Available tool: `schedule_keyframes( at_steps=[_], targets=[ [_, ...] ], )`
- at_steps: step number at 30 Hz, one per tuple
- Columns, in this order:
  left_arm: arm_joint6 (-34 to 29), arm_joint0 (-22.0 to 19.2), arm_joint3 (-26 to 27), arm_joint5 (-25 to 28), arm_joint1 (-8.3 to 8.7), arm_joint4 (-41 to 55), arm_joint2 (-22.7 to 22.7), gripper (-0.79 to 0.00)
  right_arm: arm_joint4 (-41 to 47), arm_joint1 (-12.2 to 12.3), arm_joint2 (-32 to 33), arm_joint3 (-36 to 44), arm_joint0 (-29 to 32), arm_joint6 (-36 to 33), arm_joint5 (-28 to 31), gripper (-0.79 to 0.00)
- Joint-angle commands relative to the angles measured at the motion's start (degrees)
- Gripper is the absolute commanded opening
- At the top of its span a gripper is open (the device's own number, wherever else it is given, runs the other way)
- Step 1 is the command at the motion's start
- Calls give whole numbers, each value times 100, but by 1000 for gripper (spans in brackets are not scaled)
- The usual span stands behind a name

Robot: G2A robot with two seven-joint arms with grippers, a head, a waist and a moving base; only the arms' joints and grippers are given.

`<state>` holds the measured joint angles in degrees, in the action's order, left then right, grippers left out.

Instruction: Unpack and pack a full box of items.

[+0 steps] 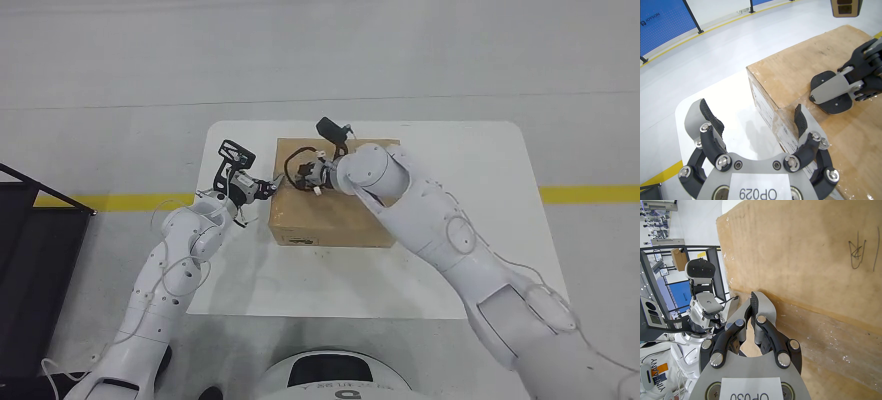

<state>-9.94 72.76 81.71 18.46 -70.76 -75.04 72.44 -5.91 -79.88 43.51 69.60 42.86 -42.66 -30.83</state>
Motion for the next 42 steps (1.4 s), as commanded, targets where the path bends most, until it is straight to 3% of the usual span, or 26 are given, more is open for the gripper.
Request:
schedule_keyframes(
  at_steps=[1, 23, 42],
  targets=[
    [0, 0, 0, 0, 0, 0, 0, 0, -12, 17, 52, -15, 30, -24, 45, -785],
    [0, 0, 0, 0, 0, 0, 0, 0, -548, 604, 1515, 1326, 1369, -341, -64, -785],
    [0, 0, 0, 0, 0, 0, 0, 0, -530, 810, 2211, 2121, 2160, -57, -301, -785]
  ],
)
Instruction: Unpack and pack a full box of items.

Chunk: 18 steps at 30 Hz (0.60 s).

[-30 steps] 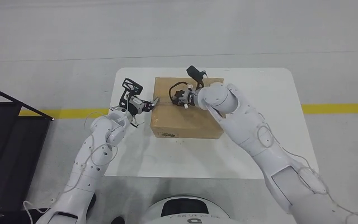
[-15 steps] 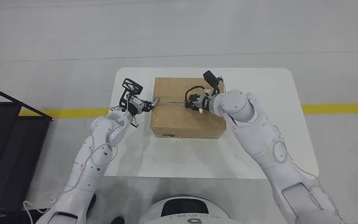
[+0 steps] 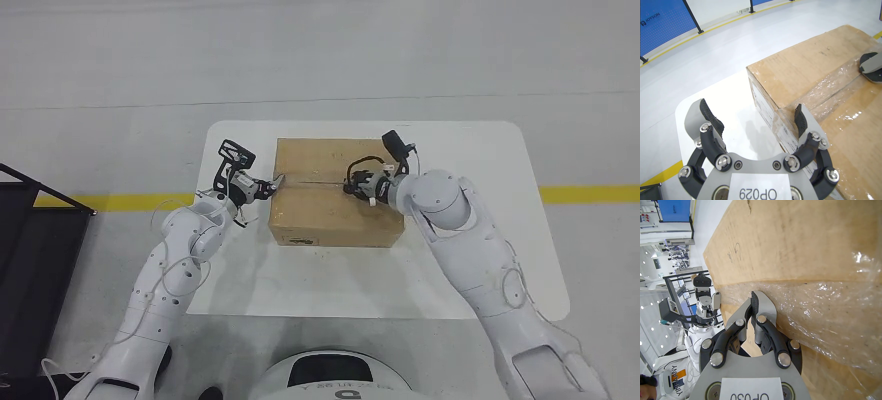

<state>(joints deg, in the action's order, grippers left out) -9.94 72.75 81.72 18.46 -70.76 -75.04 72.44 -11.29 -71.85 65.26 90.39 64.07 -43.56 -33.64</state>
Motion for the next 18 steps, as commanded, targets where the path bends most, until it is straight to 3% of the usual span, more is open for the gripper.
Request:
schedule_keyframes(
  at_steps=[1, 18],
  targets=[
    [0, 0, 0, 0, 0, 0, 0, 0, 21, 16, 85, 87, 87, 76, -36, -785],
    [0, 0, 0, 0, 0, 0, 0, 0, 375, 133, 992, 761, 982, 1000, -307, -785]
  ],
)
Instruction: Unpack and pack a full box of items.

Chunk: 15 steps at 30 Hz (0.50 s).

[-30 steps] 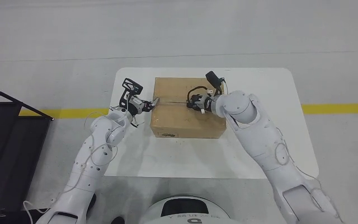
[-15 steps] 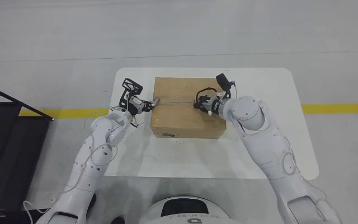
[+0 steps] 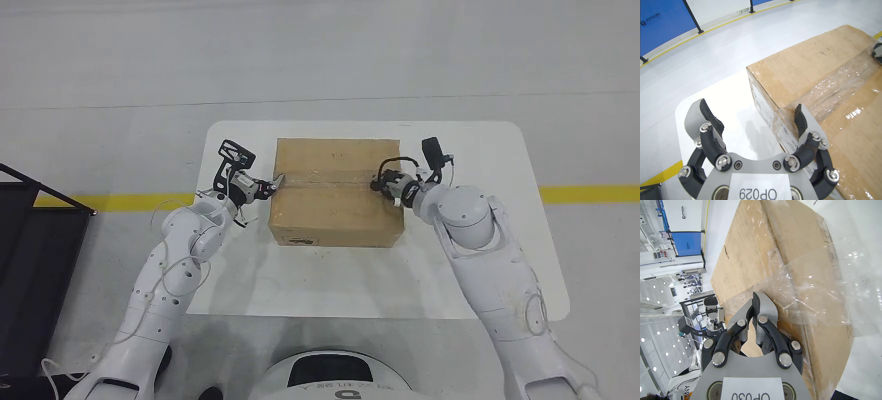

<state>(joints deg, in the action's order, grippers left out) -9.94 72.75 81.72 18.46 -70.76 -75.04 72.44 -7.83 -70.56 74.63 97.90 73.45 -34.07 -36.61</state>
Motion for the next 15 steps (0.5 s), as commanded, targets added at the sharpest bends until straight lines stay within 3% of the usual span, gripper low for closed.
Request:
schedule_keyframes(
  at_steps=[1, 15],
  targets=[
    [0, 0, 0, 0, 0, 0, 0, 0, 56, 8, 100, 32, 86, 102, -24, -785],
    [0, 0, 0, 0, 0, 0, 0, 0, 407, 45, 643, 357, 593, 719, -87, -785]
  ],
)
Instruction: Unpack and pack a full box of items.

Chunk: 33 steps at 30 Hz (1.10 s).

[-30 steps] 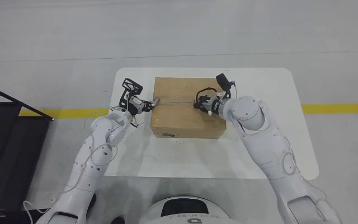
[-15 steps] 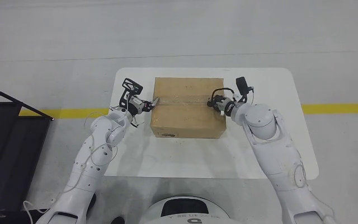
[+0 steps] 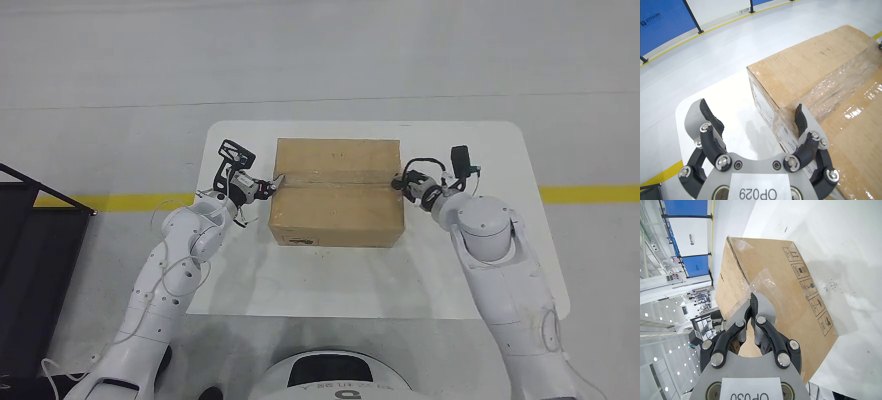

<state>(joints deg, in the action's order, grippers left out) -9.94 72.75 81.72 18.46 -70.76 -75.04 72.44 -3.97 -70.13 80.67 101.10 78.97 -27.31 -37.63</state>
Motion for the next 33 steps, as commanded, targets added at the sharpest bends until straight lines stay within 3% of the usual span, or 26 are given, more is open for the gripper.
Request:
schedule_keyframes(
  at_steps=[1, 14, 18, 22, 28, 29, 30, 31, 32, 33],
  targets=[
    [0, 0, 0, 0, 0, 0, 0, 0, 43, 5, 72, 76, 86, 71, 29, -785],
    [0, 0, 0, 0, 0, 0, 0, 0, 496, 13, 572, 311, 554, 607, 390, -785],
    [65, 9, 33, -42, -2, 20, 14, 0, 751, -12, 699, 266, 663, 904, 1187, -785],
    [760, 186, 243, -456, -22, 538, 262, 0, 1043, -24, 772, -148, 617, 837, 2223, -785],
    [1130, 386, 464, -958, -48, 1331, 629, 0, 1084, -41, 878, -872, 449, 1216, 3273, -779],
    [1098, 400, 468, -1016, -52, 1448, 666, 0, 1097, -49, 873, -958, 427, 1300, 3406, -566],
    [1059, 405, 458, -1063, -54, 1511, 695, 0, 1177, -58, 869, -1052, 413, 1349, 3551, -135],
    [1059, 405, 458, -1063, -54, 1511, 695, 0, 1204, -61, 865, -1082, 408, 1354, 3592, 0],
    [1073, 406, 462, -1056, -54, 1506, 692, -1, 1157, -57, 871, -1036, 414, 1342, 3525, -775],
    [1059, 407, 459, -1069, -54, 1528, 699, -1, 1191, -61, 867, -1077, 408, 1360, 3594, -767]
  ],
)
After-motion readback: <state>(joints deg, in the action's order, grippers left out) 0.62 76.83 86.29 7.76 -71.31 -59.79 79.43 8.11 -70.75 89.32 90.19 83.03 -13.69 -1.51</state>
